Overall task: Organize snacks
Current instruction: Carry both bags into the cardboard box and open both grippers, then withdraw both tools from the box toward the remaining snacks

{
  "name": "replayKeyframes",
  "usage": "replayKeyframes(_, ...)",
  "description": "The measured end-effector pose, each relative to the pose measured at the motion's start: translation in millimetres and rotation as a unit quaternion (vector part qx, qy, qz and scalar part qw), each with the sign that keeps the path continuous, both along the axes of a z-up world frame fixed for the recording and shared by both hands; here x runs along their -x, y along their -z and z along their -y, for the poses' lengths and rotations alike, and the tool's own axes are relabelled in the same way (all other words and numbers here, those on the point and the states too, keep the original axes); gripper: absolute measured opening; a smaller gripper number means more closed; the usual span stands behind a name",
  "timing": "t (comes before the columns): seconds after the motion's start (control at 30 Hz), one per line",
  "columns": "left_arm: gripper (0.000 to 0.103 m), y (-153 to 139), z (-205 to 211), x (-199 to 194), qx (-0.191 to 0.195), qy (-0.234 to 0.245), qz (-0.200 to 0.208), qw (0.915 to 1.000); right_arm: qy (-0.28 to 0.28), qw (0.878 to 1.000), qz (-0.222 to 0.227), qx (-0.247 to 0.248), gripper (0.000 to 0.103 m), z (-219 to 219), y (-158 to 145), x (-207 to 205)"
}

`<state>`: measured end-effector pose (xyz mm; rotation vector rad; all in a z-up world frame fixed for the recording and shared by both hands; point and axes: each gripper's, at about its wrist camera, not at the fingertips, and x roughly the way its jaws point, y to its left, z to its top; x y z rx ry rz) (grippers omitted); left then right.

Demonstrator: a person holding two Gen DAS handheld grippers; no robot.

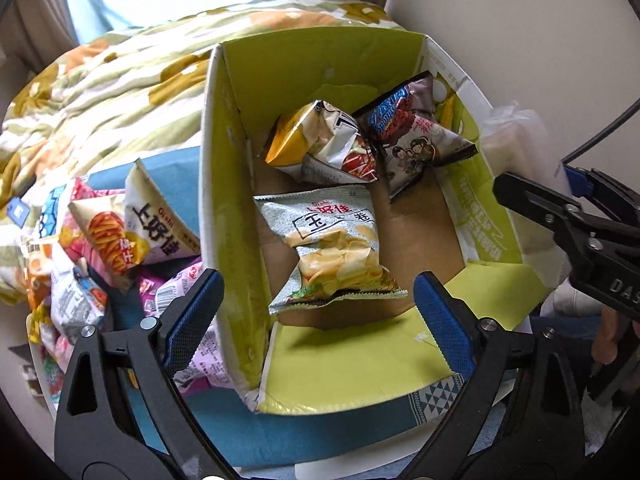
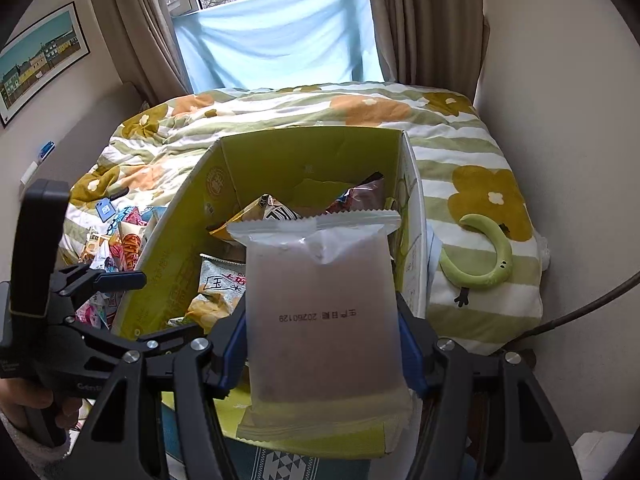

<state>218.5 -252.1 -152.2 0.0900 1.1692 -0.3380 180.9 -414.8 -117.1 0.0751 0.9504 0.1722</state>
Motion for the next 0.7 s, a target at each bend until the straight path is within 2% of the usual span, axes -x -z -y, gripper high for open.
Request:
replayKeyframes(0.1, 0.095, -8, -8, 6, 0.014, -0.01, 0.008, 0.9998, -0.013, 1.0, -0.011, 0.002, 0.059, -7, 12, -14)
replayKeyframes(0.37, 0.095, -20, -25, 19, 0.001, -0.036, 0.019, 0.9992, -0.007, 0.997, -0.069, 0.017, 0.06, -13, 56, -31)
replayKeyframes(0.43, 0.095, -20, -30, 23, 0.007, -0.042, 0.016, 0.999, 0.002, 0.998, -0.062, 0.012, 0.061, -10, 56, -28)
replayKeyframes(0.47, 0.095, -20, -32, 24, 0.008, -0.045, 0.016, 0.9988, 0.005, 0.999, -0.051, 0.009, 0.065, -8, 53, -26)
replayKeyframes(0.57, 0.095, -18, -35, 30, 0.013, -0.049, 0.017, 0.9986, 0.005, 0.999, -0.036, 0.01, 0.1, -4, 46, -23)
replayKeyframes(0.7, 0.095, -17, -34, 36, 0.013, -0.046, 0.023, 0.9986, 0.009, 0.999, -0.034, 0.014, 0.101, -1, 43, -13)
